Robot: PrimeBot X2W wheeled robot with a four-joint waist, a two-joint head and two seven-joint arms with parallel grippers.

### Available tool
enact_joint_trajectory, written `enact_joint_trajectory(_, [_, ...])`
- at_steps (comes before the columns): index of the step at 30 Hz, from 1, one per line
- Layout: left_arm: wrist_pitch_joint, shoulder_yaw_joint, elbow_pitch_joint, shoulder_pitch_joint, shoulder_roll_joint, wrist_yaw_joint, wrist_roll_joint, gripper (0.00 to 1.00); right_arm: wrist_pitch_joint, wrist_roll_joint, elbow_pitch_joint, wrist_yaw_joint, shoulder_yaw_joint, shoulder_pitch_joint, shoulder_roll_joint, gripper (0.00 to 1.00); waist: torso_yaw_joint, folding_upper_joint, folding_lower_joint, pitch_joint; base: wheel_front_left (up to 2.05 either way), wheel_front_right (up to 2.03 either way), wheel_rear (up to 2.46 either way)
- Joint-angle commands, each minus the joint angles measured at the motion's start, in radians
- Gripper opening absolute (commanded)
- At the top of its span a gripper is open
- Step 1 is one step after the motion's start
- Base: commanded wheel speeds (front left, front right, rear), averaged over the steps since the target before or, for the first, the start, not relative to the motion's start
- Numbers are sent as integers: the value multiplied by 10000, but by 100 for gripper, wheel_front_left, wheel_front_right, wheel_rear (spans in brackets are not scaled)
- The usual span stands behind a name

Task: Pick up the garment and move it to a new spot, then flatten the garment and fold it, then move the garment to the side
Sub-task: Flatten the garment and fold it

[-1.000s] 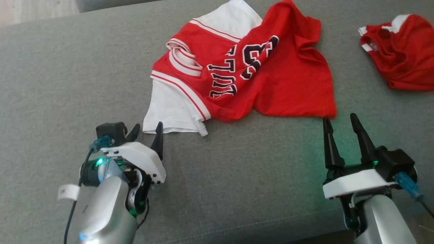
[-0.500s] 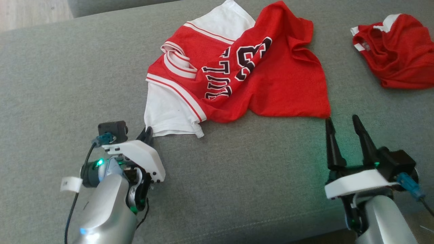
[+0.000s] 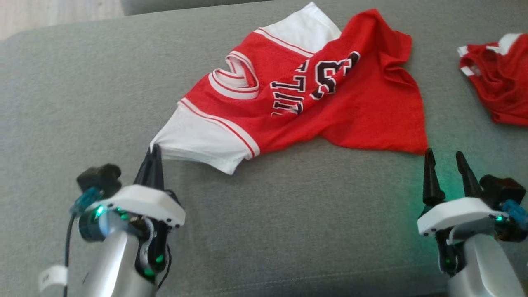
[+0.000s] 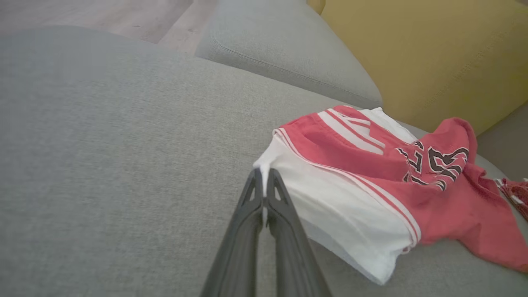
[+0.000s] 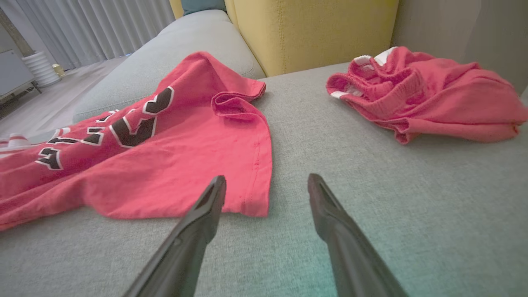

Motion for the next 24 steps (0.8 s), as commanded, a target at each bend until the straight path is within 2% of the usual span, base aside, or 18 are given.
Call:
enact_joint_trajectory(1, [-122, 389, -574, -59, 247, 85, -53, 0, 33, 42, -114, -9, 135, -377, -39, 100, 143, 0, 0, 6, 0, 0, 0])
enact_joint_trajectory(9, [137, 358, -2130, 845, 306, 390, -122, 0, 283, -557, 1510, -9, -647, -1234, -39, 100, 630, 0, 0, 139, 0, 0, 0])
enact_joint_trajectory(19, [166, 213, -2513, 963, 254, 510, -167, 0, 382, -1270, 3283, -9, -699, -2223, -39, 100, 837, 0, 0, 329, 0, 0, 0])
enact_joint_trajectory(20, [162, 206, -2517, 963, 253, 515, -173, 0, 431, -1252, 3436, -9, -633, -2276, -39, 91, 847, 0, 0, 334, 0, 0, 0])
enact_joint_trajectory(21, [155, 203, -2518, 963, 252, 520, -180, 0, 483, -1227, 3573, -9, -567, -2319, -39, 75, 854, 0, 0, 335, 0, 0, 0])
enact_joint_trajectory(22, [146, 203, -2521, 964, 251, 526, -188, 0, 517, -1202, 3681, -9, -512, -2353, -39, 51, 856, 0, 0, 332, 0, 0, 0])
enact_joint_trajectory(24, [125, 207, -2531, 963, 253, 534, -205, 0, 597, -1140, 3855, -9, -409, -2401, -39, 32, 849, 0, 0, 321, 0, 0, 0])
